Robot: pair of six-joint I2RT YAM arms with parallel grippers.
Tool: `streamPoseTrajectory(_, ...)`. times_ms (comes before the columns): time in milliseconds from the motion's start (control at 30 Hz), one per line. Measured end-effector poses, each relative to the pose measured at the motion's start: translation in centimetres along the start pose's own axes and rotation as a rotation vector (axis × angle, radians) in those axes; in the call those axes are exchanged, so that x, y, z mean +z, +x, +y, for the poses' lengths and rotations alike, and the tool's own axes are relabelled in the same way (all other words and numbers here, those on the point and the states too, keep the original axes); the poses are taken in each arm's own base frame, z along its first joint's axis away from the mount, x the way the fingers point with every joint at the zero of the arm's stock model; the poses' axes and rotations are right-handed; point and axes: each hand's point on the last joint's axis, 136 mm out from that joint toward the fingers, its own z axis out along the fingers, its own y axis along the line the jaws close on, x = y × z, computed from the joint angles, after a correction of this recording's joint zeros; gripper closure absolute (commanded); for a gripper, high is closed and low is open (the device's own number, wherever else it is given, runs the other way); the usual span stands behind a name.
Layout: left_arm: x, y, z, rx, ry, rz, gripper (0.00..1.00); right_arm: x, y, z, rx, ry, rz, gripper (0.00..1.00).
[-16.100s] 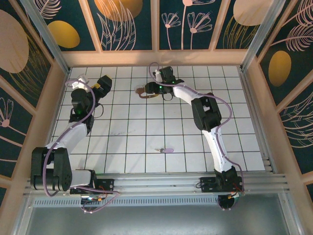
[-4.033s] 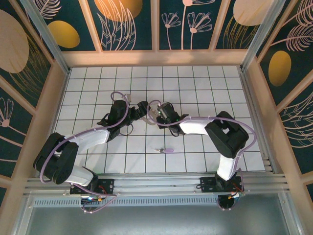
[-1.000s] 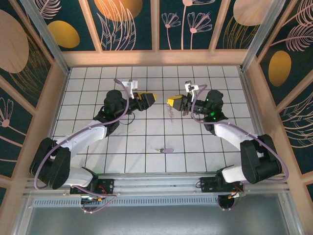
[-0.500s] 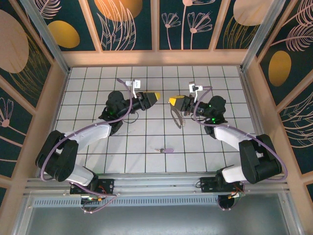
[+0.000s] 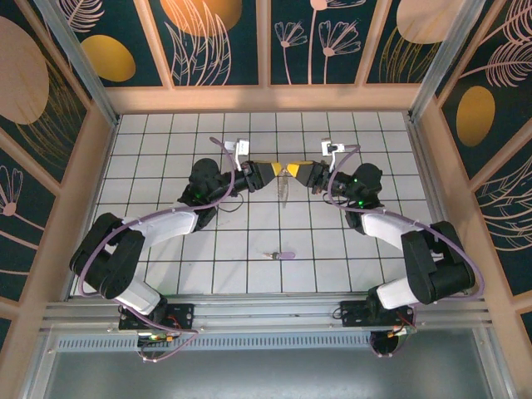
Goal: Put the keys on the keyring
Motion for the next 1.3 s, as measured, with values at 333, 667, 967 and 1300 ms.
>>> streamPoseTrajectory(333,0.0,-0.7,-1.3,0.013,0.049,-0.031,0.59,0.3,0.5,-0.5,0.03,0.004,0.008,1.0)
streamPoseTrajectory(667,0.5,0.2,-1.7,0.008,0.069,-0.005,0.6,0.6,0.8,-0.6,0.039,0.003,0.012,1.0)
streamPoseTrajectory(967,0.5,0.3,-1.6,0.007,0.067,-0.003,0.62,0.6,0.7,-0.7,0.039,0.008,0.006,1.0)
streamPoseTrajectory(1300,0.6,0.5,-1.5,0.02,0.061,0.001,0.5,0.6,0.7,-0.7,0.038,0.008,0.006,1.0)
